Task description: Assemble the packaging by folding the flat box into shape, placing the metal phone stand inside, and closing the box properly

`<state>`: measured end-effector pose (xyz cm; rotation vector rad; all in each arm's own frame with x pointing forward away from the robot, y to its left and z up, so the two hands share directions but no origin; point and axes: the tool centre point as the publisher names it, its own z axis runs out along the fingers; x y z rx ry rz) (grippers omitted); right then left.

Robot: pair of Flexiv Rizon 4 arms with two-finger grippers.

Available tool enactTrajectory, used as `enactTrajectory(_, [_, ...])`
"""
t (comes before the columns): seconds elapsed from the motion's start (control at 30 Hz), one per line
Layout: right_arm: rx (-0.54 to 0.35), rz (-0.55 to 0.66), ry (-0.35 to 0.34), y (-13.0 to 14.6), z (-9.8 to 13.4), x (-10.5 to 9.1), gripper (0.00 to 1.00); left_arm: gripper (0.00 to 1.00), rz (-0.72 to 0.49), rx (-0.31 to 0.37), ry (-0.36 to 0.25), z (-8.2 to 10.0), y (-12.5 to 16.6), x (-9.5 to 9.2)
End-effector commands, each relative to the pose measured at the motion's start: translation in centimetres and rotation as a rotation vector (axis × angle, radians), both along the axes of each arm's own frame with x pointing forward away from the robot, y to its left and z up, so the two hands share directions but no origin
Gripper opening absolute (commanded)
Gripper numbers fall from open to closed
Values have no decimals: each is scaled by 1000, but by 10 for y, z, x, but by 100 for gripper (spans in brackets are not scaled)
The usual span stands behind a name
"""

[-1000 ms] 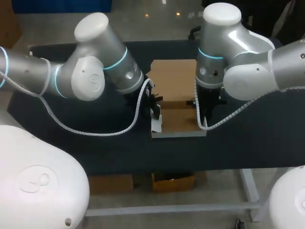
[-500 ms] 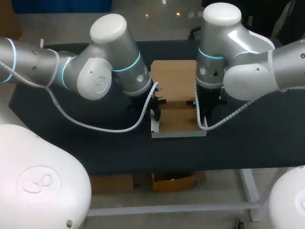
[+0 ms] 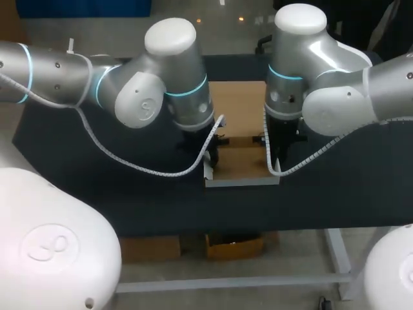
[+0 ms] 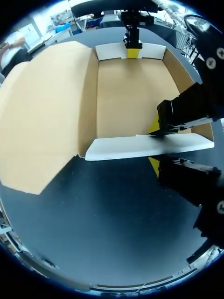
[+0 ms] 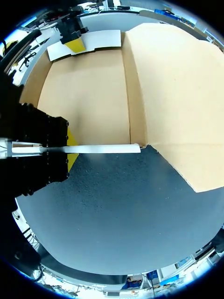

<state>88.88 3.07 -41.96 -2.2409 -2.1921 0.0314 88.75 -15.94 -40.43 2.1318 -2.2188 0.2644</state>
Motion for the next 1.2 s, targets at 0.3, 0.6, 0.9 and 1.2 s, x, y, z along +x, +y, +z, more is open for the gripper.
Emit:
enactTrajectory(0.3, [-1,0,1,1,0,-1,0,23,-4,113,79,-3,0,8])
enactTrajectory(0.6, [-1,0,1,1,0,-1,0,18,19,116,72,-7,2,8])
enactTrajectory(0.9, [-1,0,1,1,0,-1,0,0,37,112,57,-8,4,5])
enactTrajectory(1.2, [-1,0,1,1,0,-1,9,0,63,144,30,-11,5,2])
